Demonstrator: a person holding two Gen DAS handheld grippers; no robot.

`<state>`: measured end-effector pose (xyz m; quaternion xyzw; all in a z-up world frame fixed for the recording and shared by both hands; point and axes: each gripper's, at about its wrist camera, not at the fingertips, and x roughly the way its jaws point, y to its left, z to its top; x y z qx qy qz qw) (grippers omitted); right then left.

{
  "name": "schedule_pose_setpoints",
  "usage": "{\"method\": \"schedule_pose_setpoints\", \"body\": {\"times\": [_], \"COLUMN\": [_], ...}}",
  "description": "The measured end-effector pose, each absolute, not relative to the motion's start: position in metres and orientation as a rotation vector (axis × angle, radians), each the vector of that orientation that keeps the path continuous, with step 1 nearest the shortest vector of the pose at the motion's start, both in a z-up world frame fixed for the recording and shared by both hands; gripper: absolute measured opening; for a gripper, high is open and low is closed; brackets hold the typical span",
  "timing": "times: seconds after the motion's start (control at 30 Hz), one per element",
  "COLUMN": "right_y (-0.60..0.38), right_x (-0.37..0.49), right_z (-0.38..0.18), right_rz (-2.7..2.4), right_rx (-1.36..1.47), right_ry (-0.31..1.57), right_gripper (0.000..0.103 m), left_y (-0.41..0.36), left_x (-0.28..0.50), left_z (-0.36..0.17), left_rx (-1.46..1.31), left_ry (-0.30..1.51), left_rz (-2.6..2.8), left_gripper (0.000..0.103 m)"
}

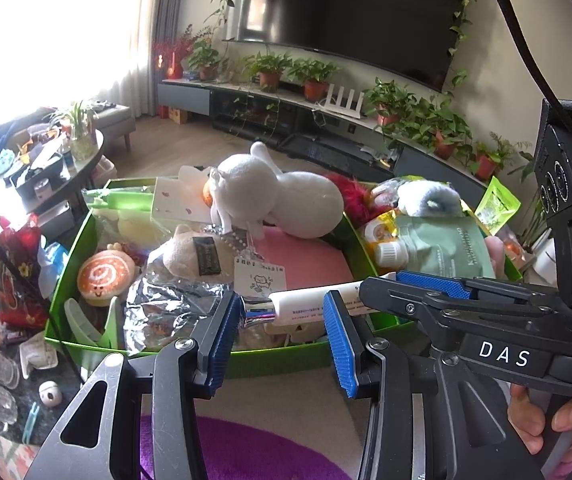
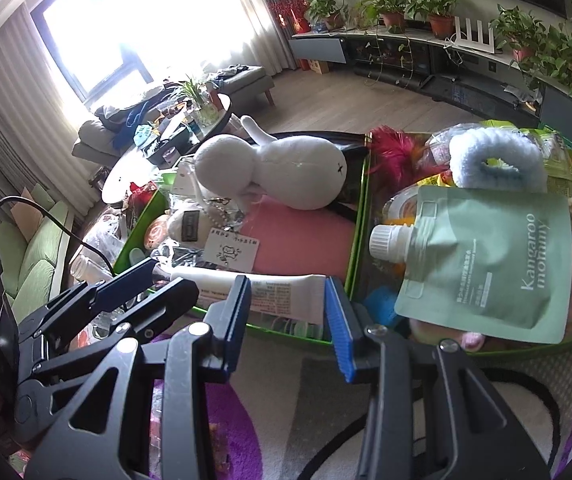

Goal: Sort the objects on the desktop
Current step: 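Lower the white tube into the green box and open the left tool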

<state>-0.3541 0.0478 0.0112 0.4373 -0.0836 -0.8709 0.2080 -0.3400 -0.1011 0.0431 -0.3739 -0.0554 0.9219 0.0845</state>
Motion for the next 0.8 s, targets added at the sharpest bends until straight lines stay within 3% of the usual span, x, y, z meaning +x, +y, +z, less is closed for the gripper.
{"method": "schedule_pose_setpoints", "body": {"times": [0.53, 0.8], "right_y": [0.044, 0.04], "right_x": [-0.353, -0.343], "right_z": [0.004, 0.01], "right_rz": [-2.428, -2.419], "right_rx": [1.251, 1.229], "right_ry": [-0.186, -0.171], "right_gripper": [0.039, 0.041], "left_y": [-0.107, -0.109], "left_x": [-0.347, -0.342], "left_z": [0.027, 0.029], "left_rx": [-1.194, -1.216], "left_ry": [-0.212, -0.162], "left_rz": [2.726, 2.793], "left_gripper": [0.043, 0.051]}}
